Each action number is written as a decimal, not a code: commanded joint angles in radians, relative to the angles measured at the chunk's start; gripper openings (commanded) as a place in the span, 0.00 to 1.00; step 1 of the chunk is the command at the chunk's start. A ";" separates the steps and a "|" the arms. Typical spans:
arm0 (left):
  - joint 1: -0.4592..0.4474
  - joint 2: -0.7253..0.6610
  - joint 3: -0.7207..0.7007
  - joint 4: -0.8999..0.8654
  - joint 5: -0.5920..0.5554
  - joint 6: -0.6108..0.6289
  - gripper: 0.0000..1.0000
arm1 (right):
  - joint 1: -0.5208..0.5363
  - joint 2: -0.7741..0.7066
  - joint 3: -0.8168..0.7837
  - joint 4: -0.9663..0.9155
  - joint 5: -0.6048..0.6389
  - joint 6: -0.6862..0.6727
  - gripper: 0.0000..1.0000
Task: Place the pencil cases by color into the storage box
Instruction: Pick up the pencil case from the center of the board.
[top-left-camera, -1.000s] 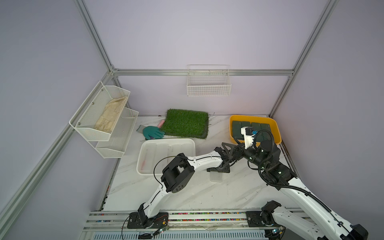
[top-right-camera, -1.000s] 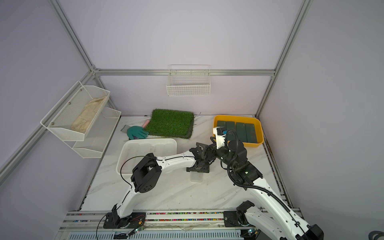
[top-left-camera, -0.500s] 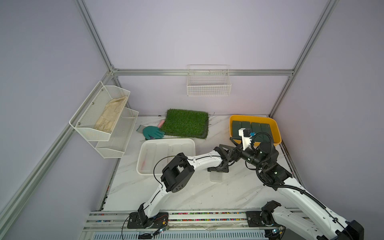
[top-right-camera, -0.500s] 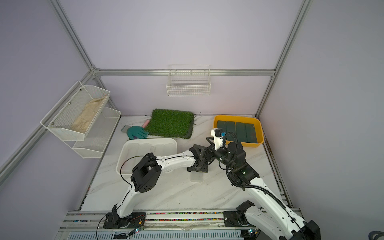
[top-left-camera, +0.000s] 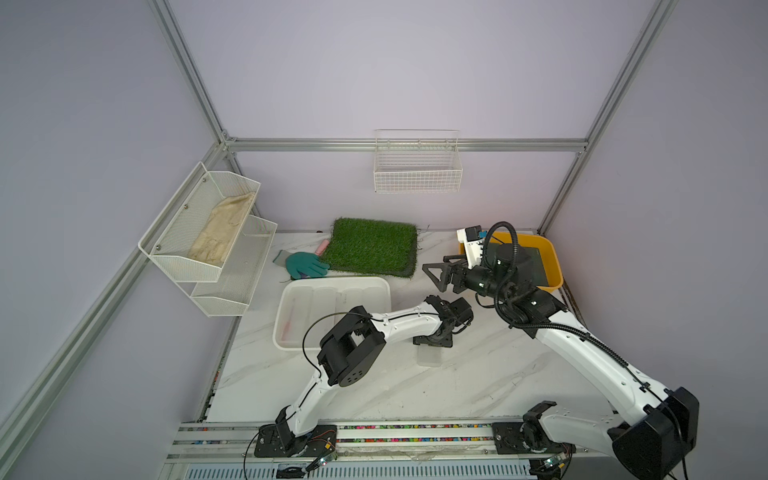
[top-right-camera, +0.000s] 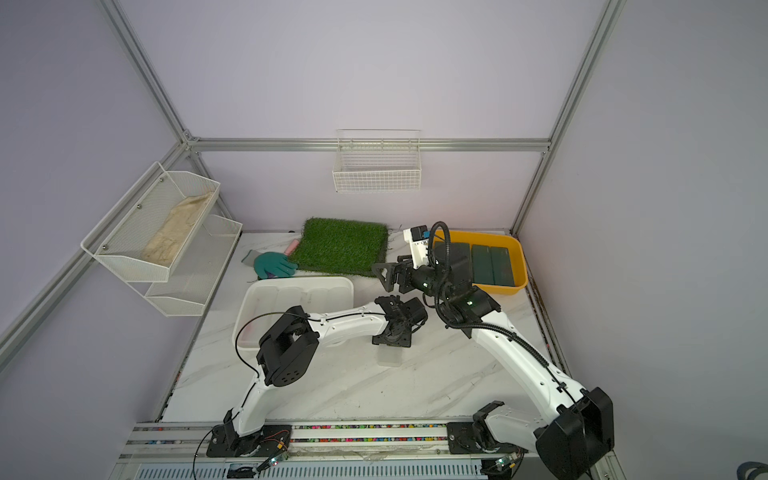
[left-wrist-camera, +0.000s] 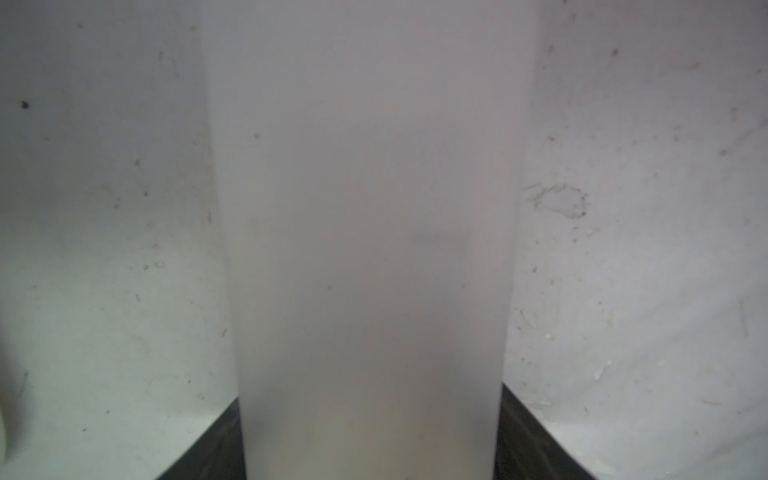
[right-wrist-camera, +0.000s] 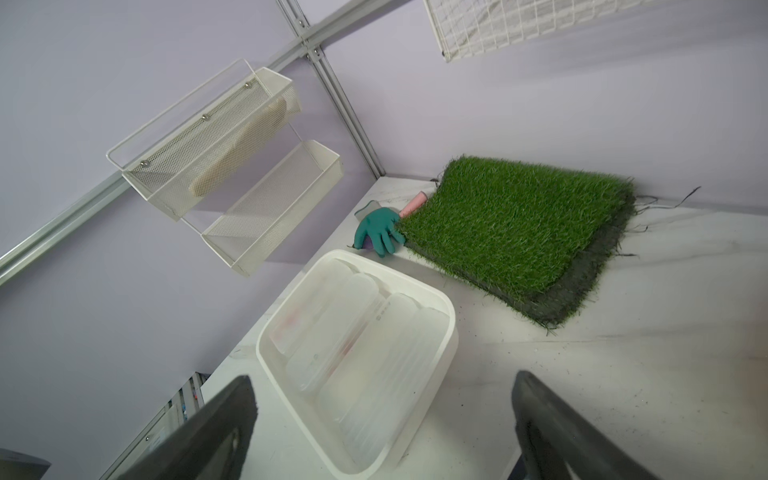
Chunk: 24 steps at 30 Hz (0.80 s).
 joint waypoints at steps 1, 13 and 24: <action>0.003 -0.033 -0.028 -0.031 -0.018 0.032 0.71 | -0.005 0.025 0.022 -0.082 -0.043 0.015 0.97; -0.012 -0.066 -0.059 -0.021 -0.058 0.042 0.63 | -0.005 -0.035 -0.018 -0.054 -0.003 -0.073 0.97; -0.045 -0.172 -0.104 -0.030 -0.108 0.104 0.60 | -0.018 -0.105 -0.044 -0.024 0.125 -0.037 0.97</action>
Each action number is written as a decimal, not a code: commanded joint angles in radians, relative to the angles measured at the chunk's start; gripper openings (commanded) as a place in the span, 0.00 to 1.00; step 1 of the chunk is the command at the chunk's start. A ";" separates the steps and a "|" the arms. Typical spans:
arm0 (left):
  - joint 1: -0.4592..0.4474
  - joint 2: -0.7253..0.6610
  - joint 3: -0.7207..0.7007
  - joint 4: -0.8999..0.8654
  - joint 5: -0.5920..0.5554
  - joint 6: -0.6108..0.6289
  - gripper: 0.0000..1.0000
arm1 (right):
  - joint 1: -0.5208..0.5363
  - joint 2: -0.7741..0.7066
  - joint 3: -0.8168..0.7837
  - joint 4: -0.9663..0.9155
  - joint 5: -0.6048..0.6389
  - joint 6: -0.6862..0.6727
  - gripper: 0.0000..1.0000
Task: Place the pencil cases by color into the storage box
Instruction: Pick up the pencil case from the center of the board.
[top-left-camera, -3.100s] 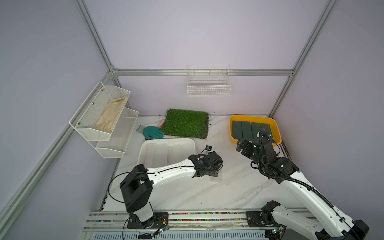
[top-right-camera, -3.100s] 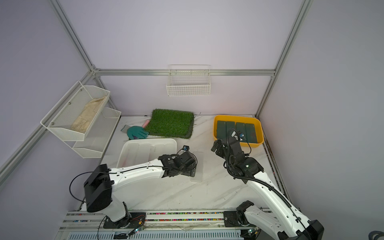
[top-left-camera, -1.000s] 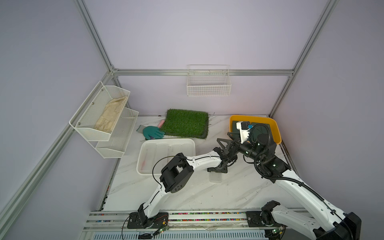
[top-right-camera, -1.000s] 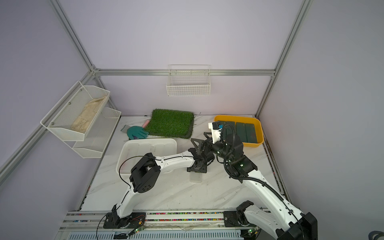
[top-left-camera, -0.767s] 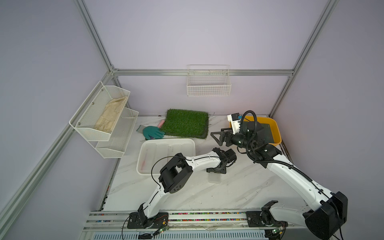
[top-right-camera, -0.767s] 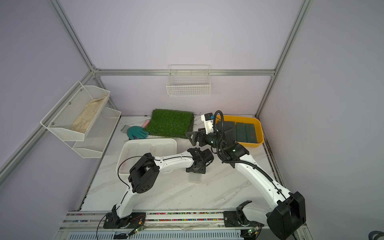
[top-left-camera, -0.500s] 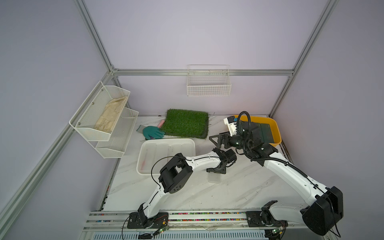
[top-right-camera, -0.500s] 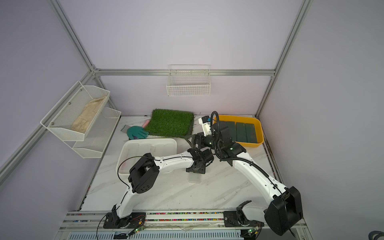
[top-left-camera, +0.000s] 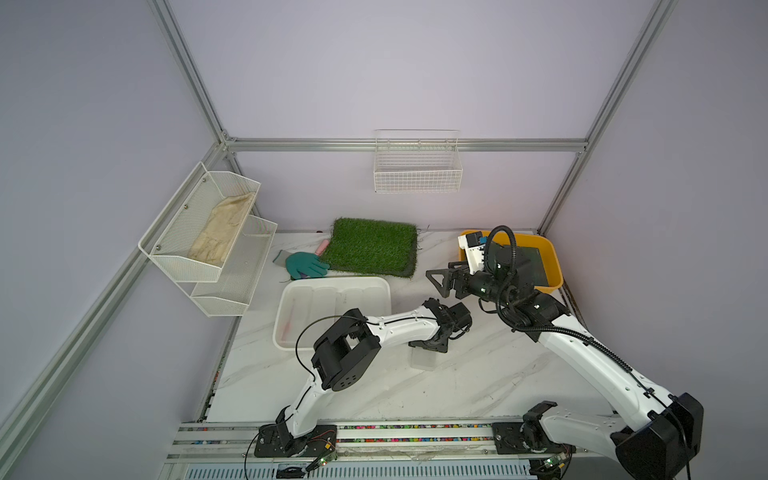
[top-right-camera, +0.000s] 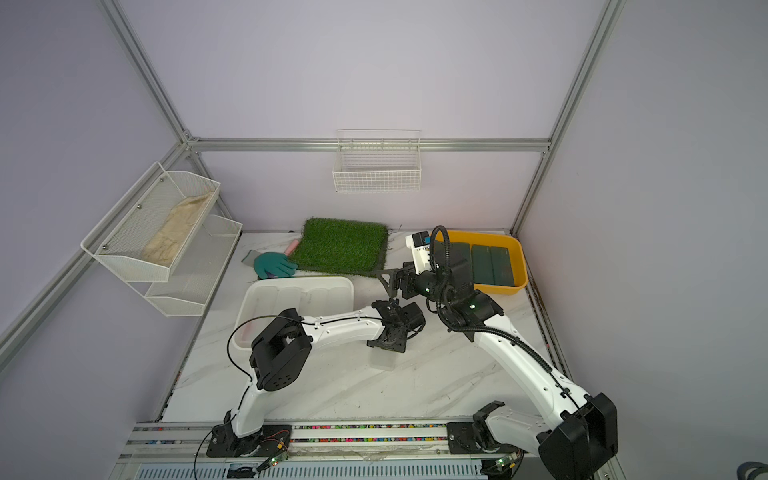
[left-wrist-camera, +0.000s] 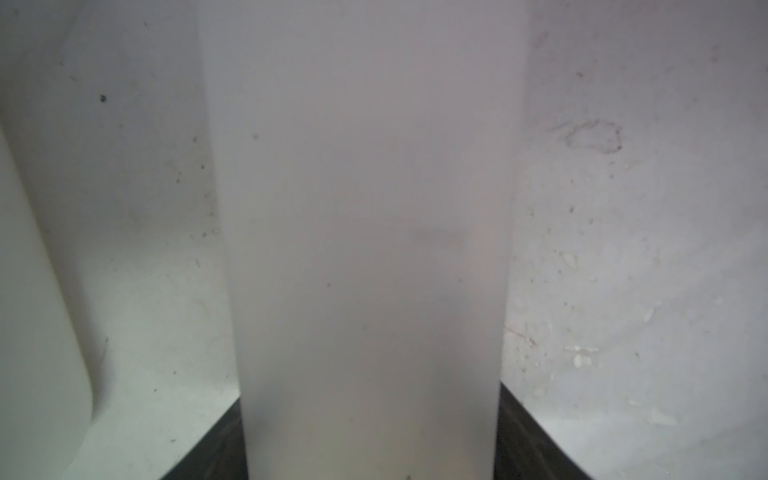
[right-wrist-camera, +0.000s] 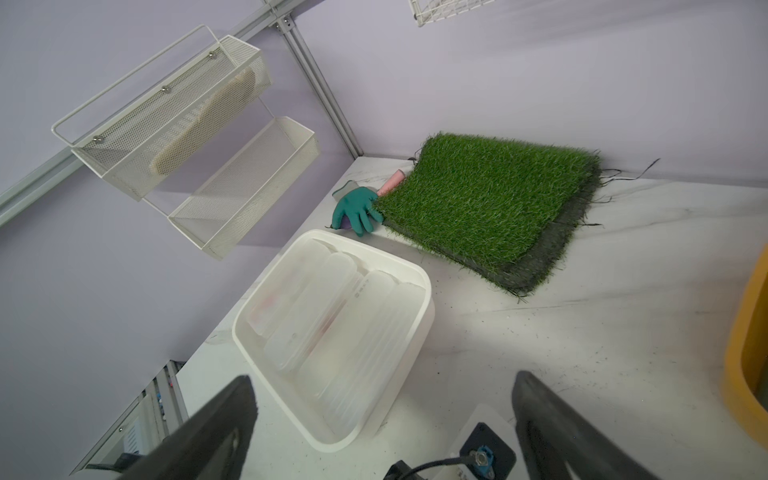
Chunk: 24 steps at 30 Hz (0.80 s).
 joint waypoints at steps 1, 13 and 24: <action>-0.013 -0.104 -0.023 -0.014 -0.050 0.048 0.60 | -0.010 -0.043 -0.005 0.030 0.062 0.006 0.97; -0.021 -0.295 -0.089 -0.071 -0.049 0.064 0.60 | -0.025 -0.127 0.039 0.001 0.119 0.037 0.97; 0.086 -0.522 -0.212 -0.088 -0.017 0.075 0.60 | -0.026 -0.127 0.066 -0.027 0.087 0.031 0.97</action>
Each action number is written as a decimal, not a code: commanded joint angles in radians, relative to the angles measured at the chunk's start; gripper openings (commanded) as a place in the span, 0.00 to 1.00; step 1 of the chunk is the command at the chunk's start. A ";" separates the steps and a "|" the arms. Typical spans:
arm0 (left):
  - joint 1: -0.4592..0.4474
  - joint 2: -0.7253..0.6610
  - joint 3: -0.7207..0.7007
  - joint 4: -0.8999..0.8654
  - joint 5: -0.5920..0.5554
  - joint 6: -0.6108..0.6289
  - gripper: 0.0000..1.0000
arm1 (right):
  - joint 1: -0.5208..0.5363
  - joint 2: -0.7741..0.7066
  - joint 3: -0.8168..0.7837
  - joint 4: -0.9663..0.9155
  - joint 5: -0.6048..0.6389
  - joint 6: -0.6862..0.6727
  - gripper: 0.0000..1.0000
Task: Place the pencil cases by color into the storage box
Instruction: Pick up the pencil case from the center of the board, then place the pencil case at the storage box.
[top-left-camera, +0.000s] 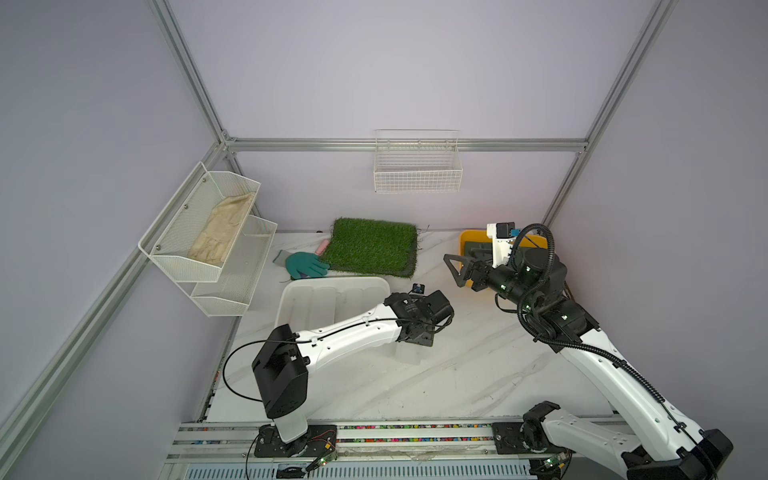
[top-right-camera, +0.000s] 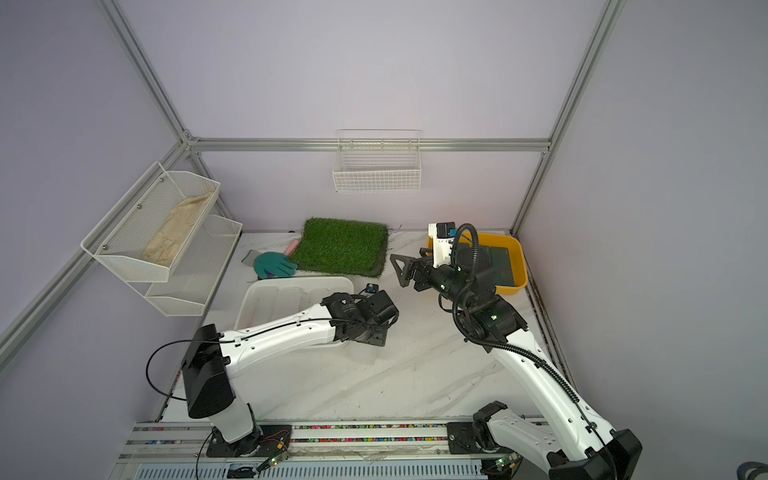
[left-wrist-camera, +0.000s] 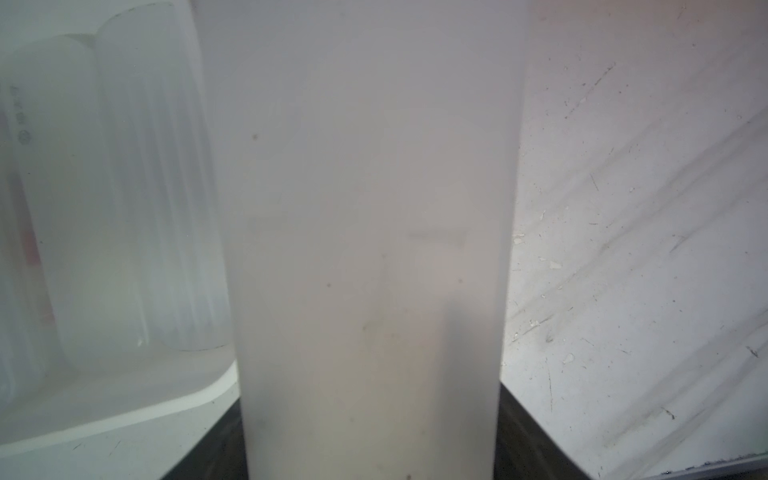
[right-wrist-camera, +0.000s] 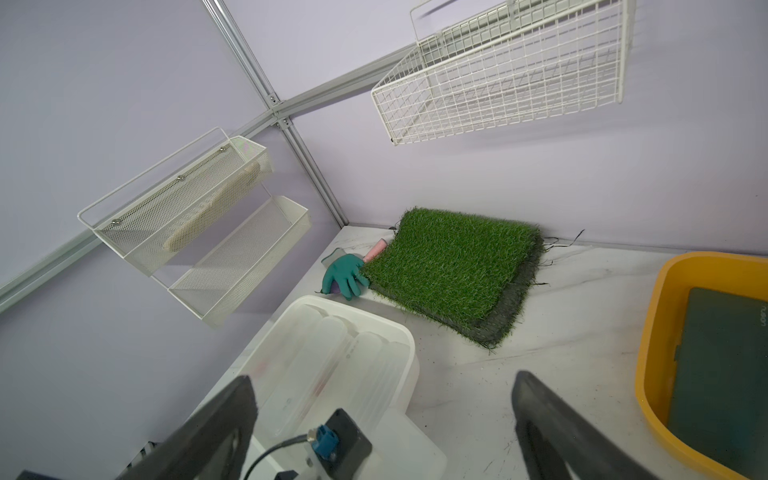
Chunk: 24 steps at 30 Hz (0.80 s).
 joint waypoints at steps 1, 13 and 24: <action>0.058 -0.106 -0.051 -0.008 -0.005 0.027 0.60 | -0.003 0.004 0.019 -0.013 -0.031 -0.012 0.97; 0.292 -0.357 -0.196 -0.016 0.006 0.119 0.60 | -0.003 0.070 -0.129 0.170 -0.151 -0.043 0.97; 0.448 -0.382 -0.252 -0.021 0.058 0.208 0.60 | 0.026 0.163 -0.240 0.349 -0.227 -0.022 0.97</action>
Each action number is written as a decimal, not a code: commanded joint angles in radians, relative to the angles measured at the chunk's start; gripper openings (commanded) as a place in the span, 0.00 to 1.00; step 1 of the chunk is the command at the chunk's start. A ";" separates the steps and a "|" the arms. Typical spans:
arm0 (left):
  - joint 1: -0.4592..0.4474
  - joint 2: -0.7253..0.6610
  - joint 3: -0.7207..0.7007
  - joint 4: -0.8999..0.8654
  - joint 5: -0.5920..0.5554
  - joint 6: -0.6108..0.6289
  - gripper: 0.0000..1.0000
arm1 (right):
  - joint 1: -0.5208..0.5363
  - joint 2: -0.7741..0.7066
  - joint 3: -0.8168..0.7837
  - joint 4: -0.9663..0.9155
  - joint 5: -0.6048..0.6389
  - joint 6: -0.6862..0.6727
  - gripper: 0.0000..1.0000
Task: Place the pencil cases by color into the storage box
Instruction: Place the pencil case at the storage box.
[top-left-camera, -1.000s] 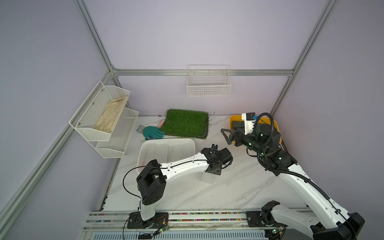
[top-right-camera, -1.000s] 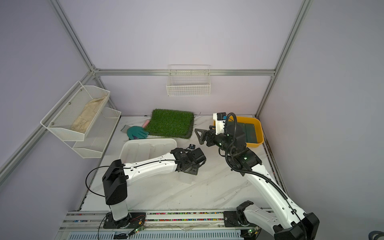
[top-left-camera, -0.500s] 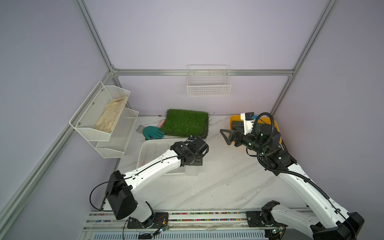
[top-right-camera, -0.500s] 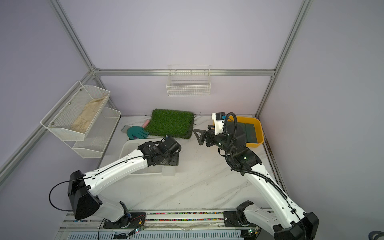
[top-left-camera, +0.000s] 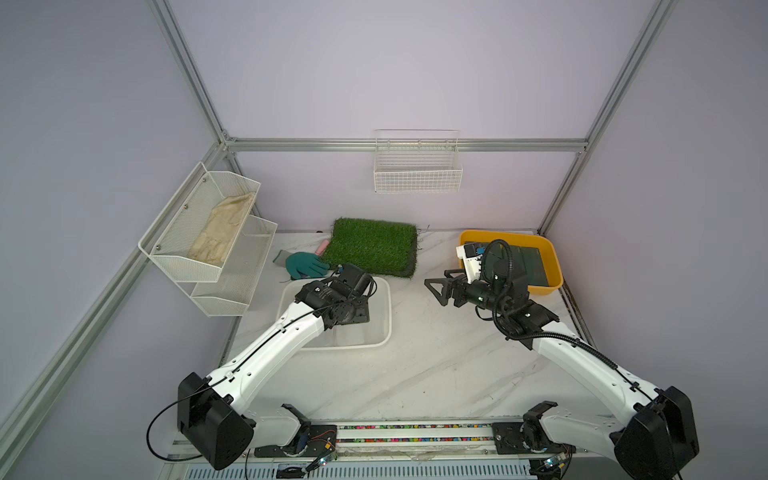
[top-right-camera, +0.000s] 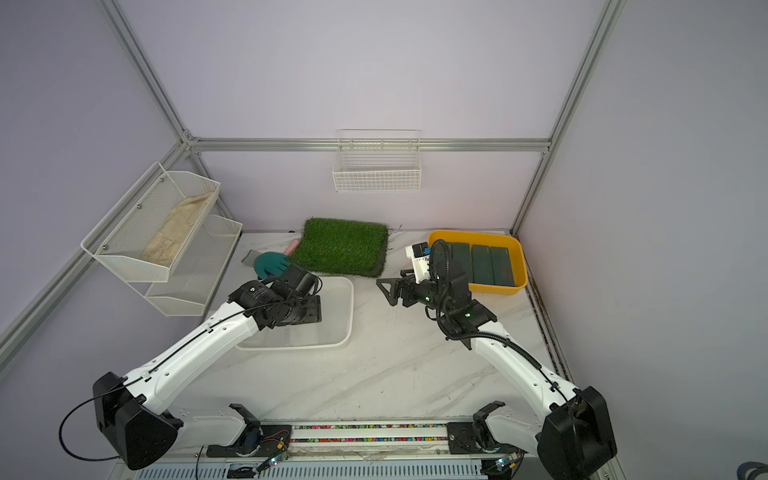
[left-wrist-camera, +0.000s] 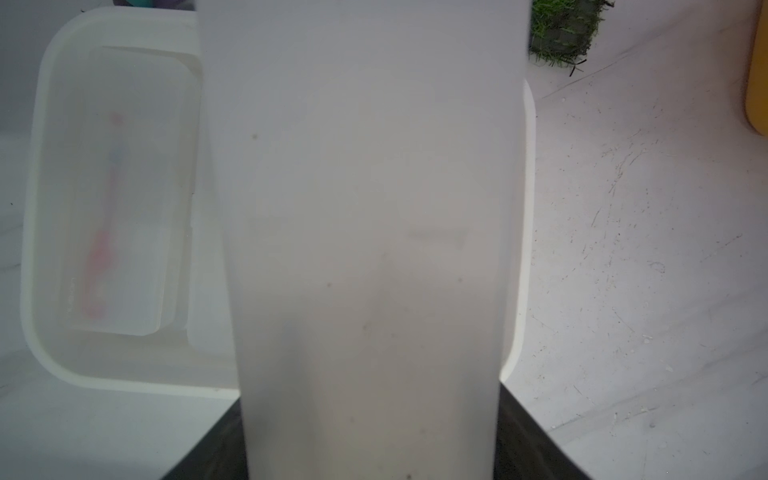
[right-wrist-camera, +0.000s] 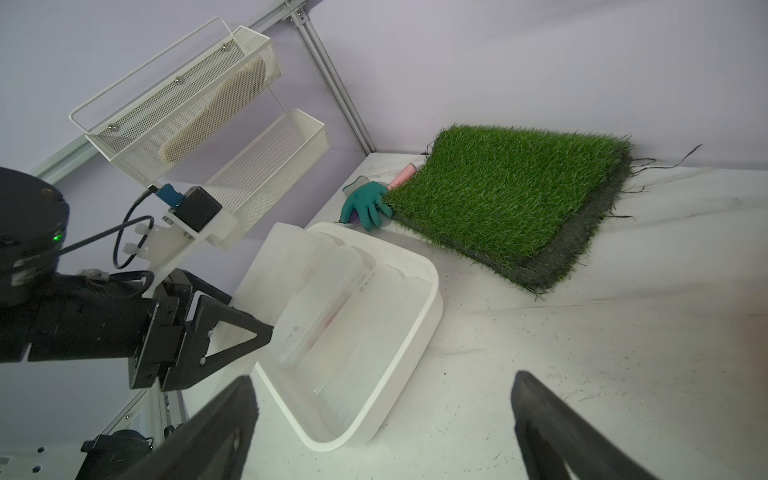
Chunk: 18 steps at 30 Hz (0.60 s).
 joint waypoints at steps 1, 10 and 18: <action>0.030 -0.009 -0.022 0.020 0.027 0.061 0.60 | 0.021 0.027 -0.020 0.112 -0.028 0.000 0.97; 0.106 0.030 -0.071 0.111 0.076 0.138 0.60 | 0.088 0.075 -0.093 0.212 0.002 -0.012 0.96; 0.149 0.162 -0.053 0.165 0.105 0.189 0.61 | 0.091 0.083 -0.153 0.274 0.000 -0.010 0.96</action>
